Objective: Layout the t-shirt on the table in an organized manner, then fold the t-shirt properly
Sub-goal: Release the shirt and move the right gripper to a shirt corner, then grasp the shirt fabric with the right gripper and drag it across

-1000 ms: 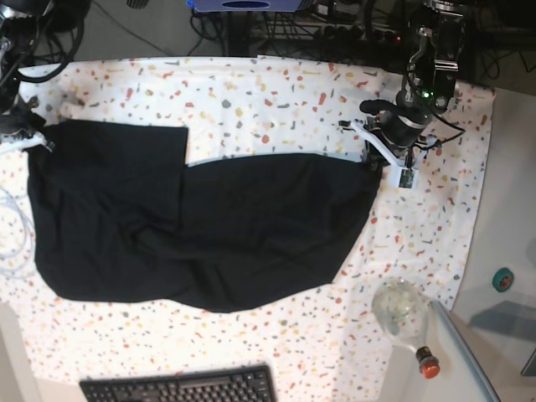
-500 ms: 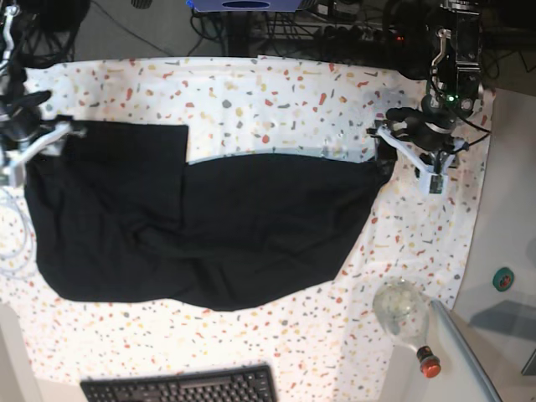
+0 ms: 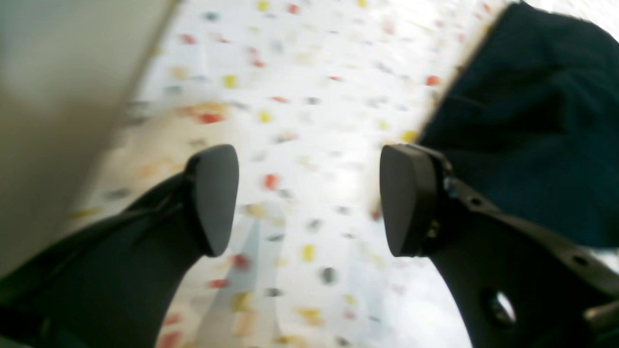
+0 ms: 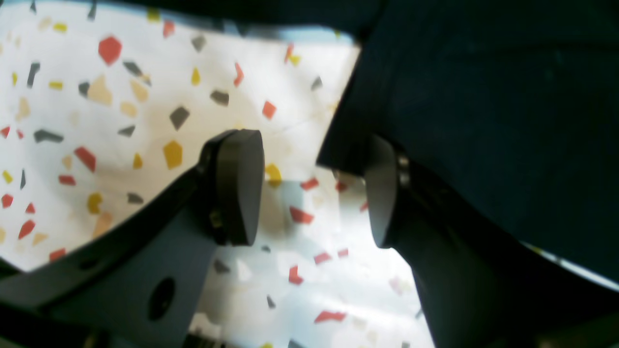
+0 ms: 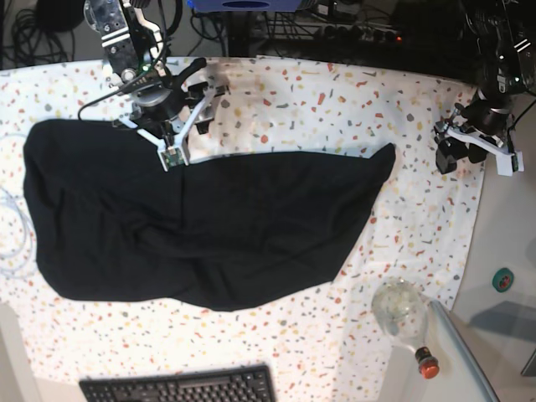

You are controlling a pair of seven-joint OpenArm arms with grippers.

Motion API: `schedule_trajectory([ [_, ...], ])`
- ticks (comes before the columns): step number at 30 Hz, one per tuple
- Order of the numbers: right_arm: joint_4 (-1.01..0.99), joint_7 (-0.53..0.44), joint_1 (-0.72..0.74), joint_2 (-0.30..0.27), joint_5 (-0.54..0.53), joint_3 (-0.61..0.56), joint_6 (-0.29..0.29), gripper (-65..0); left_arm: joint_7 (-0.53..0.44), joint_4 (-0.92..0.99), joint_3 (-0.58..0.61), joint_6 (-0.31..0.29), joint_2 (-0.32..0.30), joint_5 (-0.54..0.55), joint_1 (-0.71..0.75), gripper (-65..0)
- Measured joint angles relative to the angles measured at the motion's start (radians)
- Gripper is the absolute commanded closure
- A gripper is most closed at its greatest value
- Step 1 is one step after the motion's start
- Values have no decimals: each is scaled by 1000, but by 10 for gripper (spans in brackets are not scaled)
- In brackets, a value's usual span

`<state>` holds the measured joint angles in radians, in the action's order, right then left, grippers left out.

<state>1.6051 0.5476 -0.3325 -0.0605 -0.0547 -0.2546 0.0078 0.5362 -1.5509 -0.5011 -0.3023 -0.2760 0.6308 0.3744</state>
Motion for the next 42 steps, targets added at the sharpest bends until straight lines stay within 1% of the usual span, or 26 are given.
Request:
schedule_trajectory([
  [2,-3,1,5,-2,3,-5,-1,-321,0,0,0,-6,11,4,0,-433],
  [4,-10,4,12,-2,3,0,-2,-320,1,2,-5,-9,7,3,5,-433],
  [6,-19,5,39,-2,1,-1,-8,-320,-1,4,-11,7,2,-1,6,-433],
  [7,-35,-7,55,1,0,-1,-27,-321,-1,4,-13,6,0,0,11,-433],
  [8,-60,-6,77,2,0,-7,-70,-321,0,4,-12,-2,0,1,13,-433],
  [10,-121,-6,108,-6,1,-7,-124,-321,0,4,-10,-1,5,2,16,-431],
  [12,-179,-16,127,-9,-2,-6,-142,-321,2,4,-9,-1,4,2,19,-431],
  [15,-220,-41,149,-5,2,-6,-142,-309,0,4,-9,-2,5,3,19,-431],
  [16,-225,-40,153,-4,3,-2,-142,-284,0,4,-9,-1,5,1,19,-431],
  [18,-213,-51,141,-3,0,-2,-139,-143,0,4,-9,-1,1,2,19,-431],
  [19,-194,-45,119,-3,0,-2,-138,-32,-1,4,-9,-1,2,2,19,-431],
  [20,-169,-35,99,-9,5,-2,-136,0,0,4,-9,-1,2,2,18,-431],
  [23,-68,3,16,-45,4,1,-143,0,0,4,-8,4,-1,1,16,-431],
  [27,85,-1,-98,-65,-2,86,-130,0,0,4,-6,2,2,2,13,-431],
  [29,129,-6,-136,-72,2,129,-131,0,0,4,-4,2,-4,-4,14,-431],
  [33,187,2,-224,-124,3,217,-130,0,-2,4,1,2,3,-96,6,-425],
  [35,213,2,-263,-141,-4,271,-130,0,-1,3,2,0,6,-135,5,-378],
  [37,226,-5,-288,-143,-4,326,-130,0,-1,4,2,-27,5,-137,8,-311],
  [39,227,-14,-306,-143,-5,369,-123,0,-1,4,1,-71,5,-137,6,-225],
  [41,227,-39,-316,-135,-4,418,-55,0,-1,4,1,-118,6,-135,6,-125],
  [42,226,-43,-316,-131,-10,444,-38,0,-1,4,2,-130,7,-134,6,-91],
])
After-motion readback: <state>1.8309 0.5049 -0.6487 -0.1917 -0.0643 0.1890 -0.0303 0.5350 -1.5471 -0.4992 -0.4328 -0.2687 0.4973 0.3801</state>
